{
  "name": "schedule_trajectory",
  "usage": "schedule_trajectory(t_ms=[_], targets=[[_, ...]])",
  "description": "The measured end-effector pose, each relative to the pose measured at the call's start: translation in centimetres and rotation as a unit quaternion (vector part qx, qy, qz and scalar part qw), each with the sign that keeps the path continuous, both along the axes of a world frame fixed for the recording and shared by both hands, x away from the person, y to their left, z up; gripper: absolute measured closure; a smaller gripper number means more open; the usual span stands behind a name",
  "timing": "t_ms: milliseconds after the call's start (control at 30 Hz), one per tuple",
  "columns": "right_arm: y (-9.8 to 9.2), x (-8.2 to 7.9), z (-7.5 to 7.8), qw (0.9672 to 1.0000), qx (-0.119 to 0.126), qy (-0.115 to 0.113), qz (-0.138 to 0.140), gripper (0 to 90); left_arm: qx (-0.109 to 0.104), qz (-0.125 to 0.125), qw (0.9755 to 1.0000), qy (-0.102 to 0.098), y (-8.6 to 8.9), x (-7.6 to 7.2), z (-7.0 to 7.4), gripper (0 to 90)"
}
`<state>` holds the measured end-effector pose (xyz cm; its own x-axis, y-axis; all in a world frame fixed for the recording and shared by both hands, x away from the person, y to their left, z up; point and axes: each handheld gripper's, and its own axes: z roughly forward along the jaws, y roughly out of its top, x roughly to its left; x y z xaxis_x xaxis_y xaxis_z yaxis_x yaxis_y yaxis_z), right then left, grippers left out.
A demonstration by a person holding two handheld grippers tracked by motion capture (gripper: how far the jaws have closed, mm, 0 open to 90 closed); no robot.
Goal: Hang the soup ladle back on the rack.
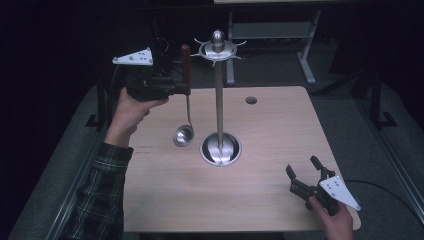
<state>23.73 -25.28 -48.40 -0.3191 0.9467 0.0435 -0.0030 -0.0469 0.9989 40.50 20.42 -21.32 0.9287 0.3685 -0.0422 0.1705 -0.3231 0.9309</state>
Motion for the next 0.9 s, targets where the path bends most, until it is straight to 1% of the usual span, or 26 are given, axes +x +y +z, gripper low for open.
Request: schedule_trajectory(t_ms=[200,233,300,633,800,900], targets=[[0.0,0.0,0.0,1.0,0.001,-0.001,0.0,13.0,0.004,-0.004,1.0,0.003,-0.4,0.3,-0.2,74.1],[0.0,0.0,0.0,1.0,0.001,-0.001,0.0,13.0,0.001,-0.004,1.0,0.005,-0.6,0.4,-0.3,74.1],[0.0,0.0,0.0,1.0,0.0,-0.001,0.0,13.0,0.004,-0.006,1.0,0.005,-0.7,0.5,-0.4,74.1],[0.0,0.0,0.0,1.0,0.002,0.0,0.001,13.0,0.002,-0.014,0.9998,0.011,-1.6,0.9,-0.8,74.1],[0.0,0.0,0.0,1.0,-0.002,-0.002,0.001,13.0,0.002,-0.017,0.9998,0.011,-1.8,1.1,-0.9,73.9],[0.0,0.0,0.0,1.0,0.0,-0.001,0.001,13.0,0.001,-0.018,0.9998,0.011,-1.8,1.1,-1.0,73.5]])
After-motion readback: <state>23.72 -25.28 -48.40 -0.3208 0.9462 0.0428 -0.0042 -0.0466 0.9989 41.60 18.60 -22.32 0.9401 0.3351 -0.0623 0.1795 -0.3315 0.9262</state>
